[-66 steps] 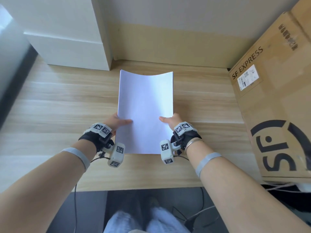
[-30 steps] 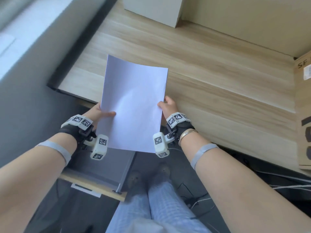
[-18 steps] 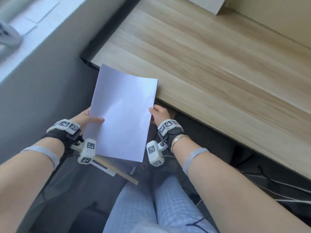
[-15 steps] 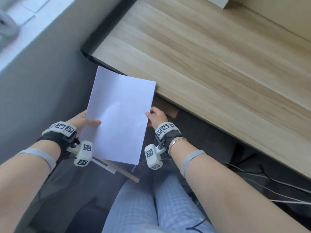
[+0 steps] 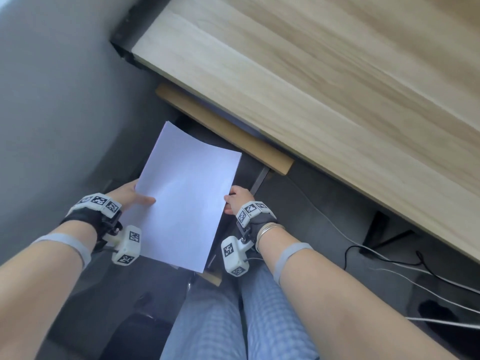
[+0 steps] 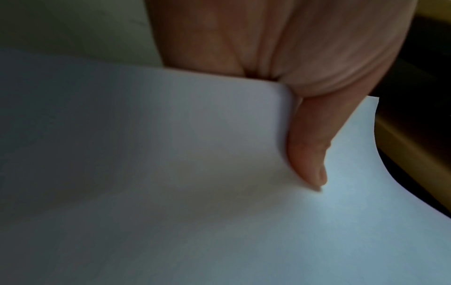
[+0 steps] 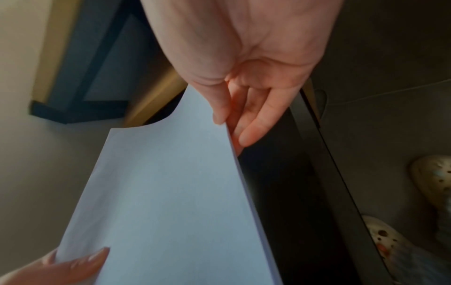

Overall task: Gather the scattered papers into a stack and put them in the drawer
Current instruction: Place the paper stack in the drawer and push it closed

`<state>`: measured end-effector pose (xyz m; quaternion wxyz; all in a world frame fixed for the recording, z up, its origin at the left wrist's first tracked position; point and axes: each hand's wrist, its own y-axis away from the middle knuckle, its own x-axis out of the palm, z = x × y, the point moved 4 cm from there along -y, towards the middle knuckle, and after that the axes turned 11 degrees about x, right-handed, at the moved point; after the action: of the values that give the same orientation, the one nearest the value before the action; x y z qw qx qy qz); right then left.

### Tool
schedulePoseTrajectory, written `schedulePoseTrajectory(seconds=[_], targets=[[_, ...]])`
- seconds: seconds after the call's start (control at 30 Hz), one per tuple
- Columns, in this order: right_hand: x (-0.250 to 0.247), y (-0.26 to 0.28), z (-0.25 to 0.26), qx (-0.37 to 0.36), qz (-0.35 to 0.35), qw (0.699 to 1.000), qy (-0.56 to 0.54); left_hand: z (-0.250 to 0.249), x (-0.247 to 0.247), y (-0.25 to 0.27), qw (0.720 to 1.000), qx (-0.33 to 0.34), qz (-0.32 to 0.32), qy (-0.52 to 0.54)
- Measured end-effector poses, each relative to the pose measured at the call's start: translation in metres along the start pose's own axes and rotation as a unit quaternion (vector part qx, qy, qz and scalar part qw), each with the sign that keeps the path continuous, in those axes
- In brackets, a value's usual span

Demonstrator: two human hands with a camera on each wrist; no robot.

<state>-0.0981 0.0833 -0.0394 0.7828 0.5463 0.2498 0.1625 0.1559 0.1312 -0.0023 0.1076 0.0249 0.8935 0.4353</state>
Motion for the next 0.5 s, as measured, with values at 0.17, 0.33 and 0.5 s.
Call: schedulePoseTrajectory(seconds=[0.17,0.33,0.5], targets=[[0.003,-0.032,-0.009,0.027,0.017,0.999,-0.040,0.001,0.005,-0.041,0.995,0.013,0.030,-0.096],[-0.003,-0.052,-0.015,0.033,0.006,0.999,-0.037,-0.002,0.018,-0.079,0.991,0.033,0.020,-0.131],[-0.026,-0.059,-0.013,0.002,0.052,0.985,-0.164,-0.003,0.031,-0.110,0.990,0.046,-0.003,-0.135]])
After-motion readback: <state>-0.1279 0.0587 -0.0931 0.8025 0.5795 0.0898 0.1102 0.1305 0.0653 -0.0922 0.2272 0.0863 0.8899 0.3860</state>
